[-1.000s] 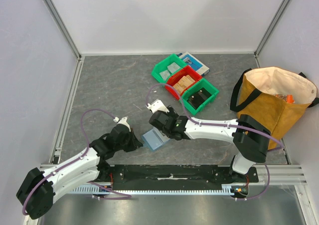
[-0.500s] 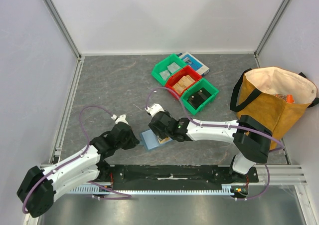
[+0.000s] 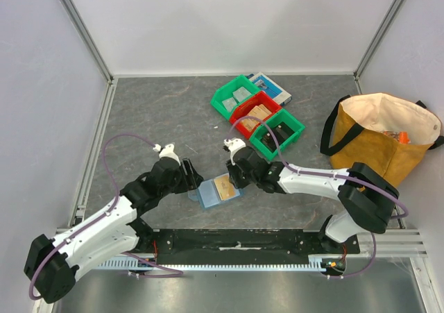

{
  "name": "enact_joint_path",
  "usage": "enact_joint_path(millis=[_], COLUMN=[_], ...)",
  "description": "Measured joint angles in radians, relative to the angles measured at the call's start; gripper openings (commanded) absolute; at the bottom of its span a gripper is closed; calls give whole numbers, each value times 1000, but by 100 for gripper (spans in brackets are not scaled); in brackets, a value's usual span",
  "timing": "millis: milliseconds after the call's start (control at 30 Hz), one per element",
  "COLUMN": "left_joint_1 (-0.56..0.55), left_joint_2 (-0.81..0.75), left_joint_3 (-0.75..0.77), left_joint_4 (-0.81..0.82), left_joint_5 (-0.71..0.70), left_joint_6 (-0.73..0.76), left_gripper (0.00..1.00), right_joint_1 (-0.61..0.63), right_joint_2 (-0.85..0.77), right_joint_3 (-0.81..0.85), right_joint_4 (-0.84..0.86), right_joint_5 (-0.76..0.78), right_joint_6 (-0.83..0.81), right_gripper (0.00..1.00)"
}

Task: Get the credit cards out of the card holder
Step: Remove the credit card from the card holder.

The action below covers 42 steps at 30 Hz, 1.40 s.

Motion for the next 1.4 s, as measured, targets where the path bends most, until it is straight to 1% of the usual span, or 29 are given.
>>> enact_joint_path(millis=[167,233,367,500,867,1233,1400], left_joint_1=[0,0,-1,-1,-3,-5,-8], left_joint_2=[0,20,87,129,214,274,300], left_joint_3=[0,-1,-16,-42,-96,-126,-140], left_joint_4=[77,125,219,278,404,484,509], left_joint_5=[88,126,190,213,243,268,274], left_joint_6=[-10,-20,-45,-68,-128,-163,-180], left_gripper=[67,67,65,63,61,59,55], right_joint_1=[-69,-93,-130,-148,-154,-169,-173], right_joint_2=[-16,-16,-16,-17,-29,40,47], right_joint_3=[-70,-97,-146,-174,-177,-187,-200], right_joint_4=[97,135,200,245,303,319,325], right_joint_5=[-102,-143,-218,-262,-325,-356,-366], right_joint_6=[31,41,63,81,86,116,126], right_gripper=[18,16,14,13,13,10,9])
